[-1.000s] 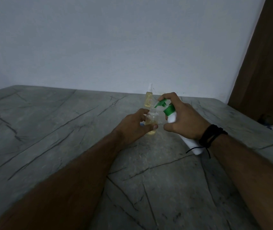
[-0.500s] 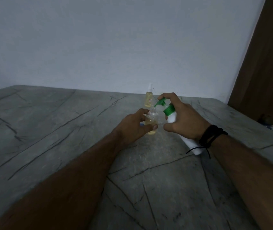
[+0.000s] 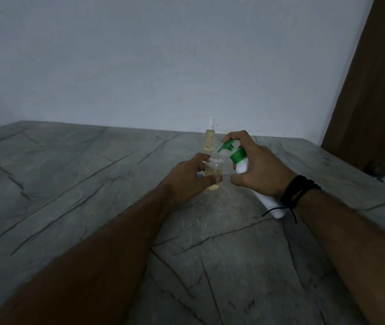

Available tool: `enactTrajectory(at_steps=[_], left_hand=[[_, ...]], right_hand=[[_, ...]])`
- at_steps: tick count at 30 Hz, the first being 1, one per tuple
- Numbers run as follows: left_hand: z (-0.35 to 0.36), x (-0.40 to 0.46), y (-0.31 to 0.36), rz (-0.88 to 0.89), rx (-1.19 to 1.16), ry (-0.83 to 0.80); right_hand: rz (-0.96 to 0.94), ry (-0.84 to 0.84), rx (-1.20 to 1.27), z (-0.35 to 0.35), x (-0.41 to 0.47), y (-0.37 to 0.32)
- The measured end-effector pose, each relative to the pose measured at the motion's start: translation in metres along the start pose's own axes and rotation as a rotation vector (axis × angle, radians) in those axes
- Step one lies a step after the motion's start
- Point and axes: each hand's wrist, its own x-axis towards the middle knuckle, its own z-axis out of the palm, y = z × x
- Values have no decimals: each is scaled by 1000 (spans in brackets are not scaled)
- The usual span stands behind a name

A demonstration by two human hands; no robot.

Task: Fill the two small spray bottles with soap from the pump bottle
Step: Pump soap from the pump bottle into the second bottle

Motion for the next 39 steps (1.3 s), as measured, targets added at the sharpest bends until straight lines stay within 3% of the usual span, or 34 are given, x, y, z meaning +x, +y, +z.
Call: enactTrajectory(at_steps=[39], left_hand=[[0,0,2,-26,-25,-15]], right_hand=[[1,-3,4,0,0,2]])
